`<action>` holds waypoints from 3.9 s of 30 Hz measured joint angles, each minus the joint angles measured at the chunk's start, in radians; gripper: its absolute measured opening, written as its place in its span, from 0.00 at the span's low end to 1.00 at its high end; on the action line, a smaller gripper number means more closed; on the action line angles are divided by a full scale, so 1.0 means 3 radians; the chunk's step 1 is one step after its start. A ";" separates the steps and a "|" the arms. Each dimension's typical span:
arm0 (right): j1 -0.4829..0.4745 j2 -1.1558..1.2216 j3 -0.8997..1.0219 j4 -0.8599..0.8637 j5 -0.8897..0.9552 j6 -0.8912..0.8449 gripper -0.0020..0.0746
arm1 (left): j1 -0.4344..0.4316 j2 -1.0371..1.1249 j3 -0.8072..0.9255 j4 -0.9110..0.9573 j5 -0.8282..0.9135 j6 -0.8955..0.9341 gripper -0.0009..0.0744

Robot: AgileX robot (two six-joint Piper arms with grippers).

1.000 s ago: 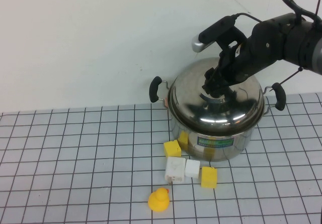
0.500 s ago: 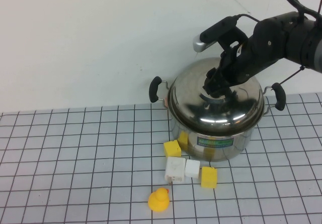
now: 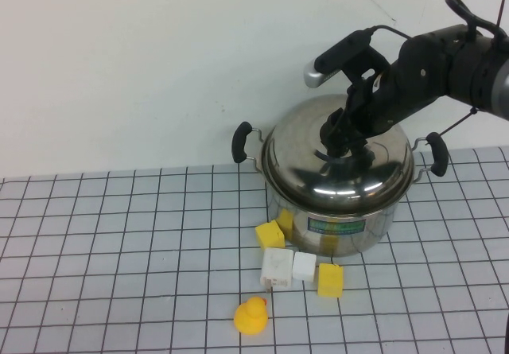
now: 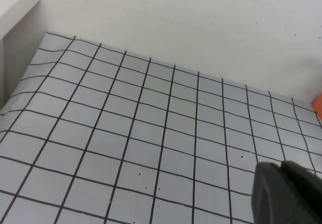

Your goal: Cover the pot

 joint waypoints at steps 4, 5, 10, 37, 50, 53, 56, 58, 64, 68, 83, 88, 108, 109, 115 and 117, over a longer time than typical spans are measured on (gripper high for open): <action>0.0000 0.0000 0.0000 0.0001 0.0001 -0.0027 0.48 | 0.0000 0.0000 0.0000 0.0000 0.0000 0.0000 0.01; 0.0000 0.0003 0.0000 0.0001 0.0001 -0.0027 0.48 | 0.0000 0.0000 0.0000 0.0000 0.0000 0.0000 0.01; 0.0000 0.0003 0.0000 0.0007 -0.0001 -0.0027 0.48 | 0.0000 0.0000 0.0000 0.0000 0.0000 0.0000 0.01; 0.0000 -0.0064 -0.0180 0.0046 0.0496 0.0046 0.48 | 0.0000 0.0000 0.0000 0.0000 0.0000 0.0000 0.01; 0.0000 0.0056 -0.0195 0.0049 0.0449 0.0065 0.50 | 0.0000 0.0000 0.0000 0.0000 0.0000 -0.0013 0.01; 0.0000 0.0063 -0.0195 0.0049 0.0449 0.0065 0.58 | 0.0000 0.0000 0.0000 0.0000 0.0000 -0.0013 0.01; 0.0000 0.0056 -0.0195 0.0049 0.0447 0.0065 0.62 | 0.0000 0.0000 0.0000 0.0000 0.0000 -0.0013 0.01; 0.0000 0.0025 -0.0195 0.0049 0.0418 0.0065 0.62 | 0.0000 0.0000 0.0000 0.0000 0.0000 -0.0013 0.01; 0.0000 -0.0356 -0.0180 0.0049 0.0392 0.0065 0.59 | 0.0000 0.0000 0.0000 0.0000 0.0000 -0.0013 0.01; 0.0022 -0.0809 0.0095 0.0060 0.0276 0.0080 0.51 | 0.0000 0.0000 0.0000 0.0000 0.0000 -0.0013 0.01; 0.0095 -0.3388 0.2272 0.0193 -0.0380 0.0001 0.03 | 0.0000 0.0000 0.0000 0.0000 0.0000 -0.0013 0.01; 0.0101 -0.4249 0.2579 0.0026 0.0143 0.0001 0.03 | 0.0000 0.0000 0.0000 0.0000 0.0000 -0.0013 0.01; -0.0148 -0.6575 0.5036 -0.0524 -0.0862 0.0697 0.02 | 0.0000 0.0000 0.0000 0.0000 0.0000 0.0001 0.01; -0.0288 -0.6591 0.5131 -0.0522 -0.0861 0.0723 0.02 | 0.0000 0.0000 0.0000 0.0000 0.0000 0.0001 0.01; -0.1274 -0.6722 0.5595 -0.0503 -0.1028 0.0775 0.02 | 0.0000 0.0000 0.0000 0.0000 0.0000 0.0001 0.01; -0.1576 -0.6769 0.5698 -0.0469 -0.1121 0.0780 0.02 | 0.0000 0.0000 0.0000 0.0000 0.0000 0.0001 0.01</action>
